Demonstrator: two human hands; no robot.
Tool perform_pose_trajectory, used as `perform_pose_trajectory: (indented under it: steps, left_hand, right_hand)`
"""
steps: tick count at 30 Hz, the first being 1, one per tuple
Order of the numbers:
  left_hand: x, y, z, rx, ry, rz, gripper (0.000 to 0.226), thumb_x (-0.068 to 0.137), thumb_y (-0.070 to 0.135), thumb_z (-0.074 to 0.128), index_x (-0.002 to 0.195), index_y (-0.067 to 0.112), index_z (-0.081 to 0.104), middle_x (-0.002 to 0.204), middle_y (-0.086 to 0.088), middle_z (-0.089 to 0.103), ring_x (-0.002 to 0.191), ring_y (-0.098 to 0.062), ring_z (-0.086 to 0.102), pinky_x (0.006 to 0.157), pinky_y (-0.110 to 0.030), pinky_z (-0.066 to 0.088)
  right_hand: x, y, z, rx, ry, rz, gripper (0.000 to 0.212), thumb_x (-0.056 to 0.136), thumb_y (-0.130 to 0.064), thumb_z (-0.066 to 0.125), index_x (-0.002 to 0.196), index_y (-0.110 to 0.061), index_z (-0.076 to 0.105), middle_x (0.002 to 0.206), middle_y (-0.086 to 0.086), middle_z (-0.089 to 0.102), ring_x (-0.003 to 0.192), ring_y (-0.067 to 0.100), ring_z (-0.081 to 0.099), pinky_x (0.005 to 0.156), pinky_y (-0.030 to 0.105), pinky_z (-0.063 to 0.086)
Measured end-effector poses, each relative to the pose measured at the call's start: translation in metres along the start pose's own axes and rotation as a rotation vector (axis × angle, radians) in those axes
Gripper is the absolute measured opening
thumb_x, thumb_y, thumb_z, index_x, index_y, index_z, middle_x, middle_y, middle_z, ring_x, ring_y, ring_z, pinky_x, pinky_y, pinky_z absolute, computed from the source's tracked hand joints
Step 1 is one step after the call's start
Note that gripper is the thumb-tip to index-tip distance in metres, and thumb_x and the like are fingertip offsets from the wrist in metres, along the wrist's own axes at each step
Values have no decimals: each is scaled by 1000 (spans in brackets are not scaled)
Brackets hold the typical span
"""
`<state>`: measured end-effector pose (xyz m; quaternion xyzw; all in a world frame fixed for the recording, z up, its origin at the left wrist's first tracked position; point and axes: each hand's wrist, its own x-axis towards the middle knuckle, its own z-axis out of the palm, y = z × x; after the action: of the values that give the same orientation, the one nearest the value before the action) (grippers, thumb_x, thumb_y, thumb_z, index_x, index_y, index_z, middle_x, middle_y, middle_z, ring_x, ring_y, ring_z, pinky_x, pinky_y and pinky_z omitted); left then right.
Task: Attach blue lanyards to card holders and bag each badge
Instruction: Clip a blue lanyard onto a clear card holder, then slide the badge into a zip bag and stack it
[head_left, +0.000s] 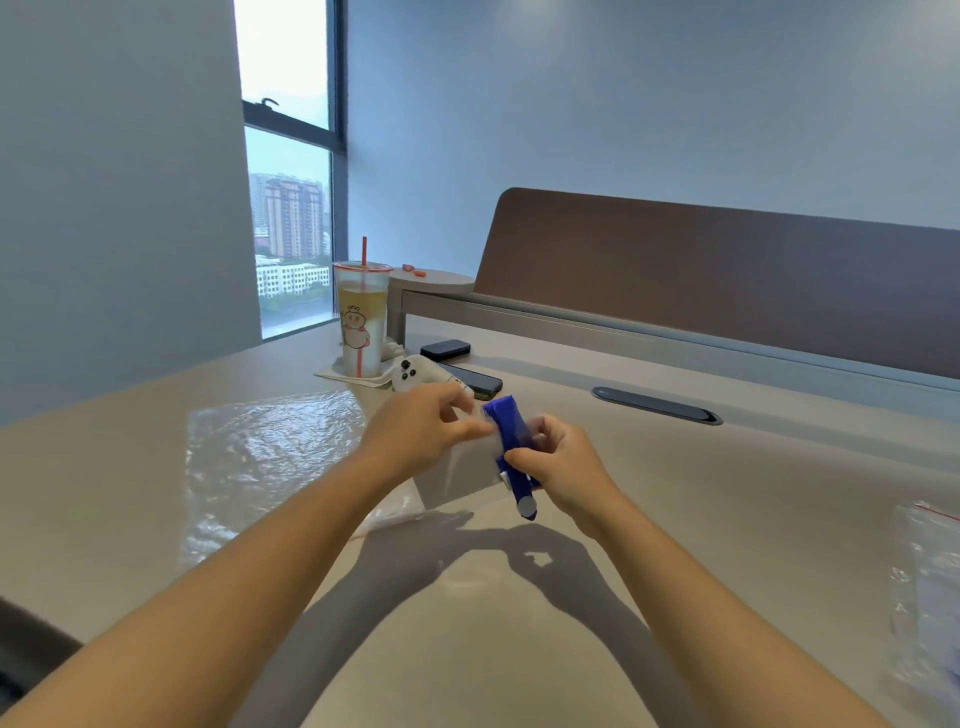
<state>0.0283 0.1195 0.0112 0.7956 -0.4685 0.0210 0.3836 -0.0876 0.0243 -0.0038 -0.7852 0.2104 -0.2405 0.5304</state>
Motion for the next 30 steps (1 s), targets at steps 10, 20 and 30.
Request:
perform_pose_trajectory:
  steps: [10, 20, 30]
  left_hand:
    - [-67, -90, -66, 67, -3, -305, 52, 82, 30, 63, 129, 17, 44, 134, -6, 51, 121, -22, 50, 98, -33, 41]
    - [-105, -119, -74, 283, -219, -328, 26, 80, 34, 64, 102, 20, 64, 117, 0, 59, 101, -15, 53, 88, -29, 43]
    - [-109, -118, -78, 144, -68, -236, 28, 86, -3, 46, 98, 22, 49, 95, 2, 57, 89, -22, 58, 86, -34, 49]
  right_hand:
    - [3, -4, 57, 207, 142, -96, 24, 87, 0, 50, 75, -20, 48, 77, -1, 58, 71, 12, 55, 65, 22, 46]
    - [-4, -1, 91, 220, 115, -97, 13, 87, 2, 48, 90, -11, 50, 89, 4, 58, 72, 9, 56, 65, 18, 47]
    - [-5, -3, 89, 280, 153, -102, 23, 88, -2, 50, 77, -22, 48, 78, -4, 57, 71, 9, 55, 65, 20, 47]
